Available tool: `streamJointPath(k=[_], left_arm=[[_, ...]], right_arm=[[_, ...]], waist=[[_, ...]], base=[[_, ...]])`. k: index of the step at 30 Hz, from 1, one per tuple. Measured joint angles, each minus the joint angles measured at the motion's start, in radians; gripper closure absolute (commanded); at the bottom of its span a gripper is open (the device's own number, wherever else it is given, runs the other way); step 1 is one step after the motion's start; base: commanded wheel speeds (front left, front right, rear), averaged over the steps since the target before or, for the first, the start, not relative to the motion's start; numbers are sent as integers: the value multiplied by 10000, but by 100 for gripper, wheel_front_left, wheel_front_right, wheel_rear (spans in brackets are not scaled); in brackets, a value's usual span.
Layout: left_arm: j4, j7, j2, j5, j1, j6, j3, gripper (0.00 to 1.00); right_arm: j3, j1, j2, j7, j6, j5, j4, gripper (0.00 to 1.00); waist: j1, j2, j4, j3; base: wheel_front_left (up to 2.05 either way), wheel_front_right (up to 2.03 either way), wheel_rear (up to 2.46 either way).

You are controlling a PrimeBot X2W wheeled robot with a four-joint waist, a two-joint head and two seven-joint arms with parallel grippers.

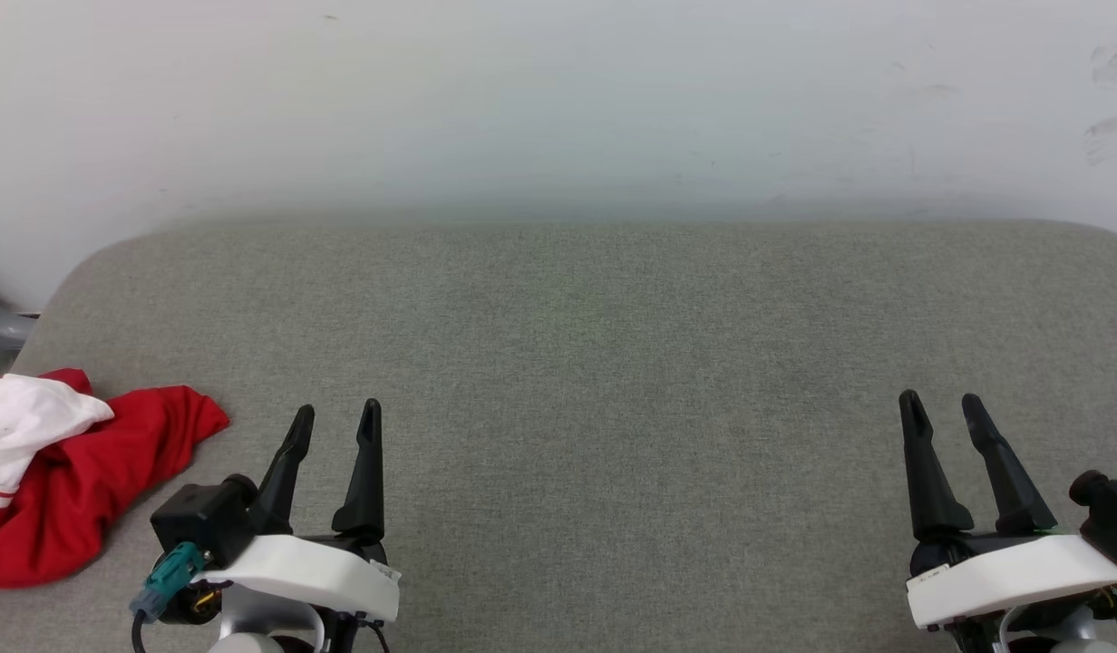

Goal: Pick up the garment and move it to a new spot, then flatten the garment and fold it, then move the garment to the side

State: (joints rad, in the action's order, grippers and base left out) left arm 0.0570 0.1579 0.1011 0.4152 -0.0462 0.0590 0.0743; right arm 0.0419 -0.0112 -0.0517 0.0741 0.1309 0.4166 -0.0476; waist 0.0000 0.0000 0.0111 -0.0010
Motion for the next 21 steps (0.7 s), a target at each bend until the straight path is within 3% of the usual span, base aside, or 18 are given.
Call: streamJointPath(k=[21], left_arm=[[201,481,201,-1601,20,-326,437,0]], right_arm=[[136,-252,0,-184,0,-1542,-174,0]], waist=[[0,0,43,-7]], base=[[0,0,0]])
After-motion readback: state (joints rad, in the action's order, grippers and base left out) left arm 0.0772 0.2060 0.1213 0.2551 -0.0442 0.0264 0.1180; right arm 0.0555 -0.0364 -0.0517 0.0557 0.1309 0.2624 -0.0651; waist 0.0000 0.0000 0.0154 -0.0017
